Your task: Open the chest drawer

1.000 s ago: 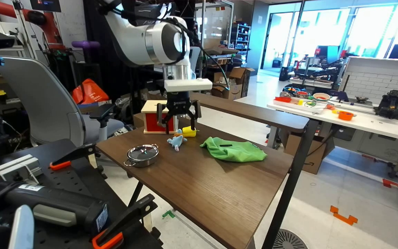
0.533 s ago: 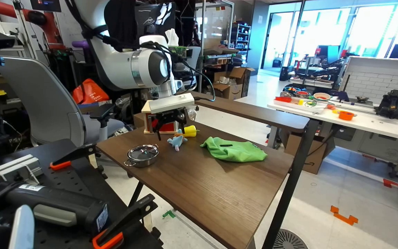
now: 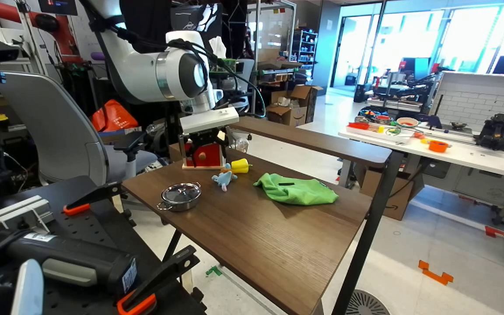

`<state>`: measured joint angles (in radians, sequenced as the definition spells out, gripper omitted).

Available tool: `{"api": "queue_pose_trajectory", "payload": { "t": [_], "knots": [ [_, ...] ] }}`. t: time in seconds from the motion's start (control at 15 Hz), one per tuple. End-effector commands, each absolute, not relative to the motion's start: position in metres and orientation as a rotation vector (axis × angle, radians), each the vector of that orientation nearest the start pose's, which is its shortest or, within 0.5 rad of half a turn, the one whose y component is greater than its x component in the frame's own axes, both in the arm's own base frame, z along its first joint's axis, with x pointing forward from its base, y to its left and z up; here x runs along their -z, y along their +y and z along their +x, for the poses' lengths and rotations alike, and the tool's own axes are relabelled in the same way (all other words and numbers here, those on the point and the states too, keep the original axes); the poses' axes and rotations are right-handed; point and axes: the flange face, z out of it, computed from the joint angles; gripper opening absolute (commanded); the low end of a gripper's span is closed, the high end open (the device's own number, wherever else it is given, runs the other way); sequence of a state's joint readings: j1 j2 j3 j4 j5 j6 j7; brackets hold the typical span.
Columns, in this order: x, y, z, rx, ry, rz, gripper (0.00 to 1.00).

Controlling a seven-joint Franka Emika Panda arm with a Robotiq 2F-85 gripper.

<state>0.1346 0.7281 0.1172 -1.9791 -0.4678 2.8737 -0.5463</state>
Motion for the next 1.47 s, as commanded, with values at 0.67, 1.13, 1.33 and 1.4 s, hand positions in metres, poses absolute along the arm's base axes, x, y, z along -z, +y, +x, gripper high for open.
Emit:
{"api": "queue_pose_trajectory", "payload": {
  "t": [0.67,1.13,1.33,1.4],
  "knots": [
    [-0.130,0.183,0.603,0.246,-1.565,-2.703,1.00],
    [-0.127,0.178,0.604,0.235,-1.555,-2.735,1.00],
    [-0.121,0.184,0.604,0.242,-1.526,-2.730,1.00],
    [-0.119,0.186,0.603,0.239,-1.517,-2.733,1.00]
  ]
}}
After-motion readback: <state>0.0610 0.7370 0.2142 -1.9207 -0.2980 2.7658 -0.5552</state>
